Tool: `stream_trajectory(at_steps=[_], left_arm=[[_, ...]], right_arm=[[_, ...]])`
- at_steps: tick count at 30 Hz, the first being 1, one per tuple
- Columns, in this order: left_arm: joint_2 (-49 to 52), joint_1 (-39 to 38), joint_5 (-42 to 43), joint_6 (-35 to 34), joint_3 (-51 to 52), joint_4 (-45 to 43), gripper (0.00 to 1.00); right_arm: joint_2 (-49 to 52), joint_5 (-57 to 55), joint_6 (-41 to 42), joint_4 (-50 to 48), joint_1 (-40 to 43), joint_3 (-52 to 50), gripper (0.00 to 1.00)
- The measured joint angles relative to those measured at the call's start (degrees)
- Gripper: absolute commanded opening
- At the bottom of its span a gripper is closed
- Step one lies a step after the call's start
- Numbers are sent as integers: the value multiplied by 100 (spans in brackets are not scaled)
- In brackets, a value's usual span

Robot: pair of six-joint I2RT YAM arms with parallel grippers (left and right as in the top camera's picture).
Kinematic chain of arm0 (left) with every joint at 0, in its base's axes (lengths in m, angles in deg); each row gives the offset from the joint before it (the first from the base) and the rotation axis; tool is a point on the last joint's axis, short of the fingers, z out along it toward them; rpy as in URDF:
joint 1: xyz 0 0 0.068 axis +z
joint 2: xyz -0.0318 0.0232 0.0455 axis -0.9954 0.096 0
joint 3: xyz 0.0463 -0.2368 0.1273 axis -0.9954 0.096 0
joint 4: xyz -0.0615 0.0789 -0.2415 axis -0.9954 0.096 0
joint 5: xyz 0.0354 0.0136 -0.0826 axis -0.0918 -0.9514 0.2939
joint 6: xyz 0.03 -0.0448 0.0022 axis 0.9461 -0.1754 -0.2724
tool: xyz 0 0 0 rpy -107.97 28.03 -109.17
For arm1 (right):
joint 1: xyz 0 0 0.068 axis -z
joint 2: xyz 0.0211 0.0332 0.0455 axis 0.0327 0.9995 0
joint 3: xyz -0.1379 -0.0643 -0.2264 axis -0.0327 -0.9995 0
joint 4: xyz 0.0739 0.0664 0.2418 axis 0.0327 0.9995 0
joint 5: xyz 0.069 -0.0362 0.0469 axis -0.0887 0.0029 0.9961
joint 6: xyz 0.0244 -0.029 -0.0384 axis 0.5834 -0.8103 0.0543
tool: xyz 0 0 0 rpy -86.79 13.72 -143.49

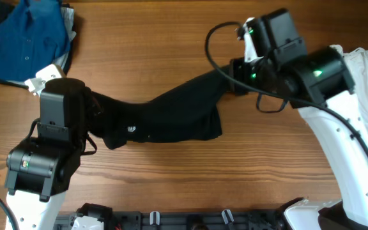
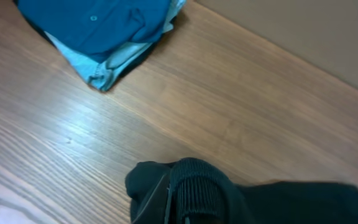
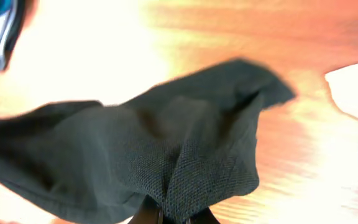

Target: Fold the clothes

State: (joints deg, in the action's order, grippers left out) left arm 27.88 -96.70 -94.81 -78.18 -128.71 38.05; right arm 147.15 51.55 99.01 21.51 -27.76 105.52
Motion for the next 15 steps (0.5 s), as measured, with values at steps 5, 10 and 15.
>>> stream_trajectory(at_steps=[5,10,15], left_arm=[[0,0,146,2,0,-114,4],[0,0,197,76,0,-376,4],[0,0,267,205,0,-706,4]], right_arm=[[0,-520,-48,83,61,391,4],[-13,-960,-103,92,129,977,4],[-31,-1182,-111,107,341,1545,4]])
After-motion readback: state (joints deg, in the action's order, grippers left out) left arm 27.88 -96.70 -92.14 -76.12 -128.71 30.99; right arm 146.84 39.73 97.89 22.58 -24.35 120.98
